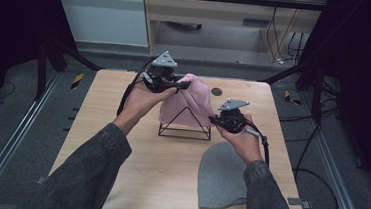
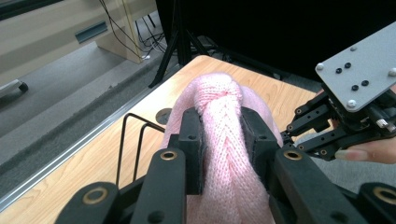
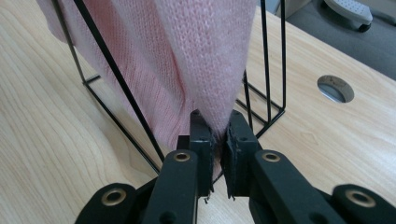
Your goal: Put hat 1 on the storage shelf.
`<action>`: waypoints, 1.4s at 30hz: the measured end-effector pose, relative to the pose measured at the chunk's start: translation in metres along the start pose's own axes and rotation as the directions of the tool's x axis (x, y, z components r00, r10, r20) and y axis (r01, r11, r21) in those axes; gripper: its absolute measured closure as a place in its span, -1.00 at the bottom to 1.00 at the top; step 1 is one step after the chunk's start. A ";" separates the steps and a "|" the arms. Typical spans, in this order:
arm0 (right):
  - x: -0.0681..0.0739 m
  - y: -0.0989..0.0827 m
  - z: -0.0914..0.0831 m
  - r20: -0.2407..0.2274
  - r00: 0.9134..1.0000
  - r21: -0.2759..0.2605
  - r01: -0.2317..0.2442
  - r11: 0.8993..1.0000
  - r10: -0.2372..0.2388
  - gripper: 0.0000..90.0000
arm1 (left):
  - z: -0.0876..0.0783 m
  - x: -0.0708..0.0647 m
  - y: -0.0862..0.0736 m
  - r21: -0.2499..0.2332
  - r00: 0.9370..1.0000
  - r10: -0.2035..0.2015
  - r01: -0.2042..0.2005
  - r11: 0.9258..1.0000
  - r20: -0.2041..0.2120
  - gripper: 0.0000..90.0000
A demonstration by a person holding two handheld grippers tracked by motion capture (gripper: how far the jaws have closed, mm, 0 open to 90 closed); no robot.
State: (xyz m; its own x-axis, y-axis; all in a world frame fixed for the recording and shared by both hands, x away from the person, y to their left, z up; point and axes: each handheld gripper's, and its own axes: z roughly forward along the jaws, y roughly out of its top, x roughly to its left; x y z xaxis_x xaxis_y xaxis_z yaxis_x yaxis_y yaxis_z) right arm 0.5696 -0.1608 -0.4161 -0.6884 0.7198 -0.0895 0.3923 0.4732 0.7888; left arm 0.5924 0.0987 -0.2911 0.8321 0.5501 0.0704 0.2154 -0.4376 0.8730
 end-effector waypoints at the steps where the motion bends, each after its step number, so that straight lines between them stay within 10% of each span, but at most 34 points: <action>1: 0.000 0.000 0.000 0.000 1.000 0.000 0.000 1.000 0.000 0.86 | 0.000 0.000 0.000 0.000 1.000 0.000 0.000 1.000 0.000 0.62; 21: -0.001 -0.021 0.019 -0.012 0.999 0.076 -0.029 0.997 0.030 0.81 | 0.016 -0.003 -0.026 0.053 1.000 0.004 -0.005 0.999 0.013 0.59; 42: -0.016 -0.032 -0.008 0.052 0.996 0.090 -0.079 0.993 0.074 0.17 | 0.023 -0.012 -0.036 0.053 1.000 -0.015 0.015 0.998 0.007 0.55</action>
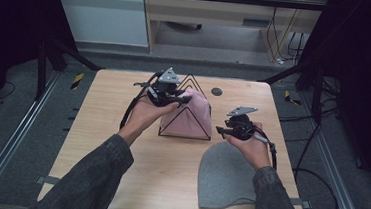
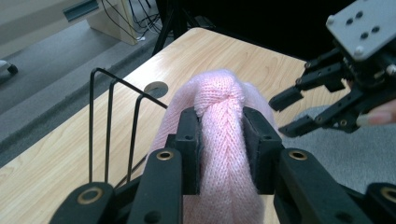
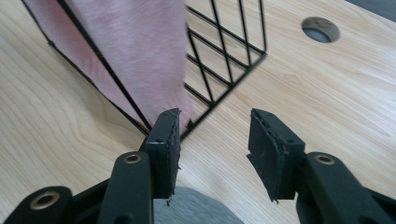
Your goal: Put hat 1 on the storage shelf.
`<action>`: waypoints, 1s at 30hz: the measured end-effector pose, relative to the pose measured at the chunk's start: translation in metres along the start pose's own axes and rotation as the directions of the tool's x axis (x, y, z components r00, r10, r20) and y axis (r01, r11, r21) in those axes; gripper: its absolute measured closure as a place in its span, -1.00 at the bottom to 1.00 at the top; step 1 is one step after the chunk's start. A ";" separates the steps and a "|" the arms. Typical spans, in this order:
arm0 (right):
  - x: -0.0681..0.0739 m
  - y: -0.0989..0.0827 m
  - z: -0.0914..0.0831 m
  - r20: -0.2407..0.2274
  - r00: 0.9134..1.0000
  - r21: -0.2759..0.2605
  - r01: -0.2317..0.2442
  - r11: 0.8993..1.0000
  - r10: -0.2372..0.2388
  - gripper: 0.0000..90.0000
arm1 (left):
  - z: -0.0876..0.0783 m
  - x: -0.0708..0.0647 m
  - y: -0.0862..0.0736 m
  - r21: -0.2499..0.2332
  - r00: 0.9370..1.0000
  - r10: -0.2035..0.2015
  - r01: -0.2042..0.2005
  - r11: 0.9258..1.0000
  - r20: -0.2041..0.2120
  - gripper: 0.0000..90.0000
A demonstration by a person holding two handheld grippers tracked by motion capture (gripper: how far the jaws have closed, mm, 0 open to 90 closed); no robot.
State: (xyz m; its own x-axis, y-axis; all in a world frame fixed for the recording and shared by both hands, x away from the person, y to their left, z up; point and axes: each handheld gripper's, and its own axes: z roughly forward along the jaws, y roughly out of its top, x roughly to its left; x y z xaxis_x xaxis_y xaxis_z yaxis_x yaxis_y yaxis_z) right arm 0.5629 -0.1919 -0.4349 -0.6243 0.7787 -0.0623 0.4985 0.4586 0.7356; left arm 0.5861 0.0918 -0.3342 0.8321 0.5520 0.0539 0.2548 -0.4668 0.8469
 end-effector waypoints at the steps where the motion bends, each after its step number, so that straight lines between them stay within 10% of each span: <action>1: -0.001 -0.001 -0.002 0.003 1.000 0.001 -0.008 1.000 0.008 0.16 | 0.000 0.000 -0.001 0.004 1.000 0.002 -0.002 1.000 0.002 0.54; 30: -0.016 -0.033 -0.028 -0.006 0.998 0.035 -0.067 0.997 0.067 -0.35 | -0.039 -0.012 -0.038 0.005 0.998 -0.059 0.059 0.998 0.005 -0.85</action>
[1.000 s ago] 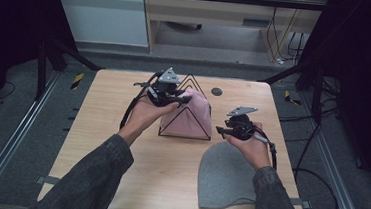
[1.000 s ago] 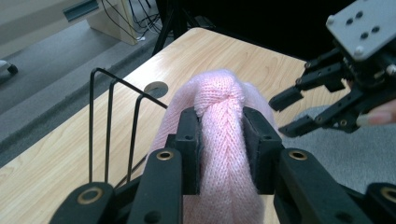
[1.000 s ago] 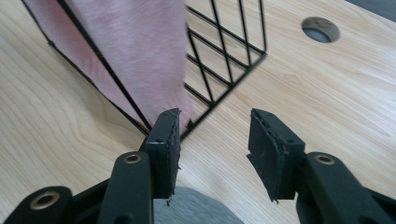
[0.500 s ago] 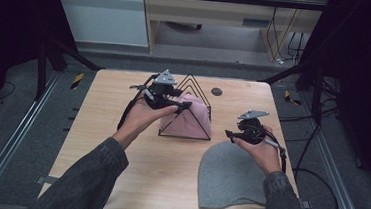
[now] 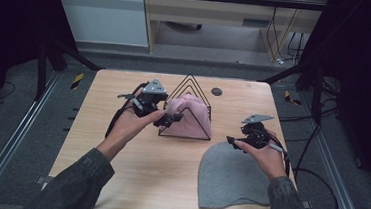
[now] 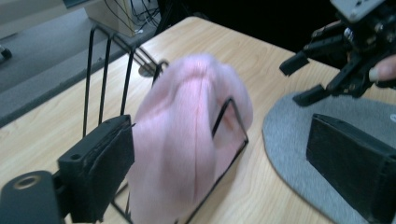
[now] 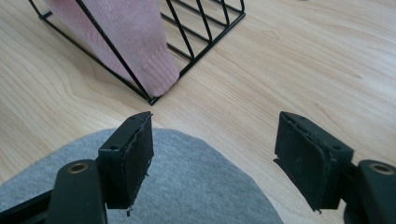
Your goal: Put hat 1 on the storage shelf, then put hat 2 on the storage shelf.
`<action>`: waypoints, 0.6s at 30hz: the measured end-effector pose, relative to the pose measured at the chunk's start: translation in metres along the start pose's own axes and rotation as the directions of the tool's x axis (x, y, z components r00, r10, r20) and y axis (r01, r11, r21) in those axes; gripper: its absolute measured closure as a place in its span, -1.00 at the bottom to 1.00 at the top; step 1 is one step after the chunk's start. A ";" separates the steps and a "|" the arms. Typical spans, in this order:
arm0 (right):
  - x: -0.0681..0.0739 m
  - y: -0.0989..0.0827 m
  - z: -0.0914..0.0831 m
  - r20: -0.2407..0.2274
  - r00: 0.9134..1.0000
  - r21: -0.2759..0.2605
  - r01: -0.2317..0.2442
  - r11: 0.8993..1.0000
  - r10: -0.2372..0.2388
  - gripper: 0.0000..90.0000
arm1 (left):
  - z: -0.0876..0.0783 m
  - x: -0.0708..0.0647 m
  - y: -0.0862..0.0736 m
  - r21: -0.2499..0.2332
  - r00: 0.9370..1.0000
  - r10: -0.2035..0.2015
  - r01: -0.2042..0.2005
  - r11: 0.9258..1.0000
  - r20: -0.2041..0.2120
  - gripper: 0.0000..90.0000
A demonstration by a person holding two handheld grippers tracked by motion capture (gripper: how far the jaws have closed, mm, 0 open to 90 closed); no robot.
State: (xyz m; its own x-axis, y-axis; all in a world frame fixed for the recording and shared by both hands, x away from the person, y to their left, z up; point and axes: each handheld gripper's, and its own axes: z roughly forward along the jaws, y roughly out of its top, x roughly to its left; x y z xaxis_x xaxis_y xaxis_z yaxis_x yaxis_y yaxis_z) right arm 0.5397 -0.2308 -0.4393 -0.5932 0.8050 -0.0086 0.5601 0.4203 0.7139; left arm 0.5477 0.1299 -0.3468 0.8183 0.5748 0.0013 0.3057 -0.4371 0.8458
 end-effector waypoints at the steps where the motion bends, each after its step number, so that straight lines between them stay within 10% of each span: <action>1: -0.001 -0.001 -0.001 0.002 1.000 0.006 -0.001 1.000 0.001 -0.33 | -0.002 0.000 -0.006 0.007 1.000 -0.003 0.003 1.000 -0.003 -0.85; 18: -0.004 -0.014 -0.008 0.001 1.000 0.138 -0.031 0.990 0.031 -0.02 | -0.014 -0.004 -0.111 0.216 0.995 -0.067 0.081 0.973 -0.075 -0.85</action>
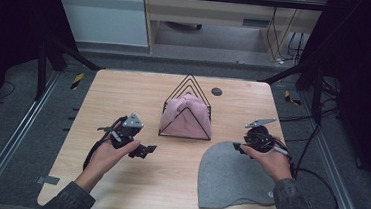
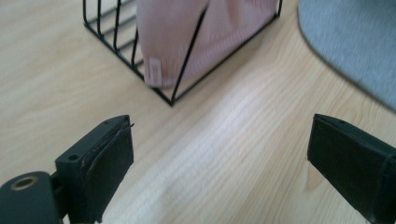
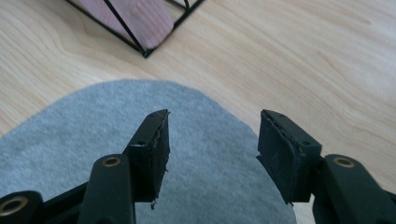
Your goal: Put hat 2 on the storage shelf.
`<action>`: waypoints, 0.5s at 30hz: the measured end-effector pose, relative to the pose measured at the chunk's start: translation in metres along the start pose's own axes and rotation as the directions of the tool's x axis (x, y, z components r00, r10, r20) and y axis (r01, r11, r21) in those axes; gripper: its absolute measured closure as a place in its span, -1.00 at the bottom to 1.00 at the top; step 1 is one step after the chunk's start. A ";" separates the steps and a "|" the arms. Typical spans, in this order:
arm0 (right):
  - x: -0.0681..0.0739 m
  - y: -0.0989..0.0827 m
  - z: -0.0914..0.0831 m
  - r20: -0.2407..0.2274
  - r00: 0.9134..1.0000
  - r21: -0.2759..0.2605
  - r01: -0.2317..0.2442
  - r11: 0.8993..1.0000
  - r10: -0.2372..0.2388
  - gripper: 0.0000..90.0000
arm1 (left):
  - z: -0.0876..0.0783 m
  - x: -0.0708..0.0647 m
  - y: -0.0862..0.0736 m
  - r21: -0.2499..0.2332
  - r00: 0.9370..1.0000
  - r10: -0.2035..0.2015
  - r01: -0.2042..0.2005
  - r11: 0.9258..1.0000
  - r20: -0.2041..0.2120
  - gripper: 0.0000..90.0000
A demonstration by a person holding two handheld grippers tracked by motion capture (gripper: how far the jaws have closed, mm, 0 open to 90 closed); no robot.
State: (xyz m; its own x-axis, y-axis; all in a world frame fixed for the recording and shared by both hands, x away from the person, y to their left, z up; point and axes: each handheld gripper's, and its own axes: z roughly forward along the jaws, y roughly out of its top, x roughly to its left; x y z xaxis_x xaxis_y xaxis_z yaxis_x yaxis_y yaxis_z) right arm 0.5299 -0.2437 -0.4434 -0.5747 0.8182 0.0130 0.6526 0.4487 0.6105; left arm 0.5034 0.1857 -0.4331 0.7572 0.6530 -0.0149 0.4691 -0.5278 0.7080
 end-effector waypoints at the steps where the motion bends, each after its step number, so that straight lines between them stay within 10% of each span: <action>1: 0.000 -0.001 -0.001 0.005 1.000 0.006 -0.008 1.000 0.008 0.00 | 0.000 0.000 0.000 0.000 1.000 0.000 0.000 1.000 0.000 -0.85; 15: -0.020 -0.020 0.011 0.034 0.995 0.067 -0.098 0.993 0.096 -0.03 | -0.007 0.006 -0.042 0.027 0.998 -0.036 0.037 0.999 -0.059 -0.81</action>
State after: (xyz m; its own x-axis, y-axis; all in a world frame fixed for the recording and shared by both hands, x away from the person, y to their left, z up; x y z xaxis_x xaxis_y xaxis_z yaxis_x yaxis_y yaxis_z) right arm 0.5334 -0.2657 -0.4645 -0.4922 0.8693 0.0452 0.7374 0.3889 0.5522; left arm 0.4846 0.2156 -0.4577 0.7118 0.7024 0.0015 0.5093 -0.5176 0.6876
